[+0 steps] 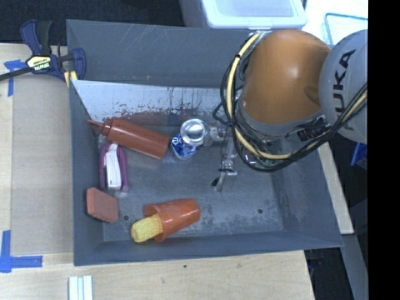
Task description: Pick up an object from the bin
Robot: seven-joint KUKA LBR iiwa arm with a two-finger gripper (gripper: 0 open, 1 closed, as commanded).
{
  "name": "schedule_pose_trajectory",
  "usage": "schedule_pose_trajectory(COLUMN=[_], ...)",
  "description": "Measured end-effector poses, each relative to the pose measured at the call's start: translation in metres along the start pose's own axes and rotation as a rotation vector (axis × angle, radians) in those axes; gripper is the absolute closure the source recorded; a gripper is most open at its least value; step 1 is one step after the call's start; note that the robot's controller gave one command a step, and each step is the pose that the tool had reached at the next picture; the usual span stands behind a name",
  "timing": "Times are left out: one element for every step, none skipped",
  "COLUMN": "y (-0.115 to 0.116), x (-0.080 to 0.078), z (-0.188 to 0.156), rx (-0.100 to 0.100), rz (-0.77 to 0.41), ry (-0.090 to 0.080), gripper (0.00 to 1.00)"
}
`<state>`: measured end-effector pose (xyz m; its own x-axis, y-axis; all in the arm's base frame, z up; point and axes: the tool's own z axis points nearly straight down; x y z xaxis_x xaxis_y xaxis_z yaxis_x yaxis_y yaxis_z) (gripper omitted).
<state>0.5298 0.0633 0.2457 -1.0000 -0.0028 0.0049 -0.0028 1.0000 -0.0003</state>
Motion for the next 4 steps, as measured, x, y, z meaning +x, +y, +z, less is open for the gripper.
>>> schedule_pose_trajectory(y=[0.0,0.049,0.072,0.091], x=[-0.002,0.016,0.038,0.044], z=[-0.004,0.104,0.085,0.137], rx=[-0.001,0.0,0.002,0.001], rz=[0.003,-0.215,-0.459,-0.581], ry=[-0.008,-0.011,-0.02,-0.005], gripper=[0.0,0.0,0.0,0.0])
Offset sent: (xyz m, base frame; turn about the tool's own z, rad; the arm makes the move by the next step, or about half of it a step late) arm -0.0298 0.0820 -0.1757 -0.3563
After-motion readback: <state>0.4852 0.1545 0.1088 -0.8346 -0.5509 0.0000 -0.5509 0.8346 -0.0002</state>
